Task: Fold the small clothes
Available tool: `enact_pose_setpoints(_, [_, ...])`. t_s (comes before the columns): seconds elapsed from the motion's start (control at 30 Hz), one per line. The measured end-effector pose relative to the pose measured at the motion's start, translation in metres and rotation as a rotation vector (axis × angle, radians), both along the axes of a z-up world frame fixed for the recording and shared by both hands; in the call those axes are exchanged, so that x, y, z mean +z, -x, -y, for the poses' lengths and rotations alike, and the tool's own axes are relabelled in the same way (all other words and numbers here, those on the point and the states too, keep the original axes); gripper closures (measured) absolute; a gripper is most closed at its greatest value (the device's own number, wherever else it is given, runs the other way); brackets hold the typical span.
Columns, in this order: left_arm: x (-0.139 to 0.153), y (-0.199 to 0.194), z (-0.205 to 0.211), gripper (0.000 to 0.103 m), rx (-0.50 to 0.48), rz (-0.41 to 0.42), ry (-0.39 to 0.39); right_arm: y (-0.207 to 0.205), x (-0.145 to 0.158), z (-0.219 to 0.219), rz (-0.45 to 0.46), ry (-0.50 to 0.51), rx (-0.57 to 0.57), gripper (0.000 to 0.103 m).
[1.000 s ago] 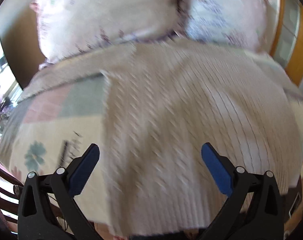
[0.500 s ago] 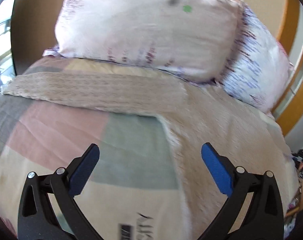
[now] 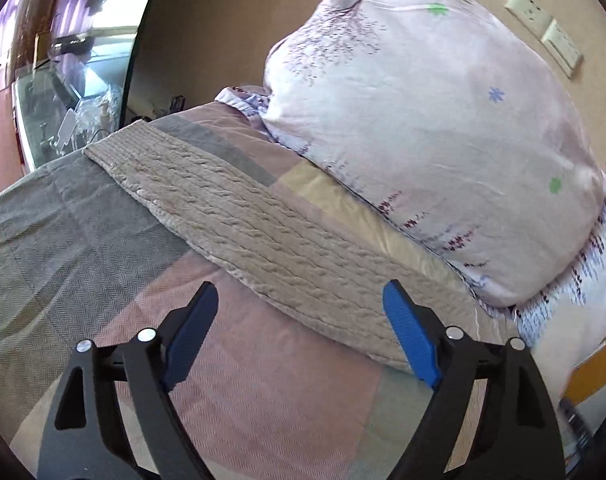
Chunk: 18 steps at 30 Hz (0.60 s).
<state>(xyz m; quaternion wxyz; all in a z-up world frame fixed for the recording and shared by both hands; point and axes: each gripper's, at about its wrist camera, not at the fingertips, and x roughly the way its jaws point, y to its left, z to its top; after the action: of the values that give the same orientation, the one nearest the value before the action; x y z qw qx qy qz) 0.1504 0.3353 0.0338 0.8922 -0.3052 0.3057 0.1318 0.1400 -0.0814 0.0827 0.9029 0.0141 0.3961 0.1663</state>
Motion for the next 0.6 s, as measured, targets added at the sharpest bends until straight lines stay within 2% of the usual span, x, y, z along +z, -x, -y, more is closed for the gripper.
enact_pose_setpoints(0.07, [-0.006, -0.005, -0.016, 0.027, 0.042, -0.019, 0.048, 0.001, -0.013, -0.016, -0.038, -0.012, 0.036, 0.081])
enact_pose_setpoints(0.1, [-0.010, -0.006, -0.025, 0.030, 0.068, -0.022, 0.078, 0.005, -0.014, -0.013, -0.033, -0.030, 0.023, 0.067])
enact_pose_setpoints(0.13, [-0.013, -0.006, -0.034, 0.031, 0.091, -0.021, 0.105, 0.008, -0.011, -0.001, -0.017, -0.047, -0.016, 0.049])
enact_pose_setpoints(0.2, [-0.023, -0.007, -0.056, 0.037, 0.150, -0.025, 0.174, 0.004, 0.002, 0.033, 0.023, -0.065, -0.105, 0.037])
enact_pose_setpoints(0.27, [-0.029, -0.006, -0.075, 0.043, 0.203, 0.005, 0.231, 0.002, 0.013, 0.071, 0.040, -0.060, -0.191, 0.036])
enact_pose_setpoints(0.33, [-0.034, -0.007, -0.091, 0.044, 0.233, 0.027, 0.283, 0.008, 0.015, 0.100, 0.036, -0.063, -0.265, 0.034])
enact_pose_setpoints(0.4, [-0.035, -0.012, -0.099, 0.053, 0.249, 0.014, 0.287, 0.010, 0.012, 0.128, 0.022, -0.080, -0.340, 0.032])
enact_pose_setpoints(0.43, [-0.036, -0.017, -0.103, 0.061, 0.249, -0.007, 0.276, 0.012, 0.010, 0.139, 0.017, -0.089, -0.366, 0.032])
enact_pose_setpoints(0.47, [-0.037, -0.022, -0.104, 0.087, 0.240, -0.023, 0.268, 0.018, 0.008, 0.152, 0.011, -0.102, -0.394, 0.032])
enact_pose_setpoints(0.5, [-0.036, -0.026, -0.105, 0.097, 0.237, -0.041, 0.254, 0.020, 0.005, 0.158, 0.008, -0.111, -0.410, 0.032])
enact_pose_setpoints(0.57, [-0.016, -0.033, -0.089, 0.097, 0.210, -0.040, 0.164, 0.028, -0.001, 0.169, 0.006, -0.129, -0.438, 0.032])
enact_pose_setpoints(0.6, [-0.001, -0.037, -0.075, 0.097, 0.164, -0.025, 0.108, 0.031, -0.002, 0.173, 0.008, -0.134, -0.443, 0.032])
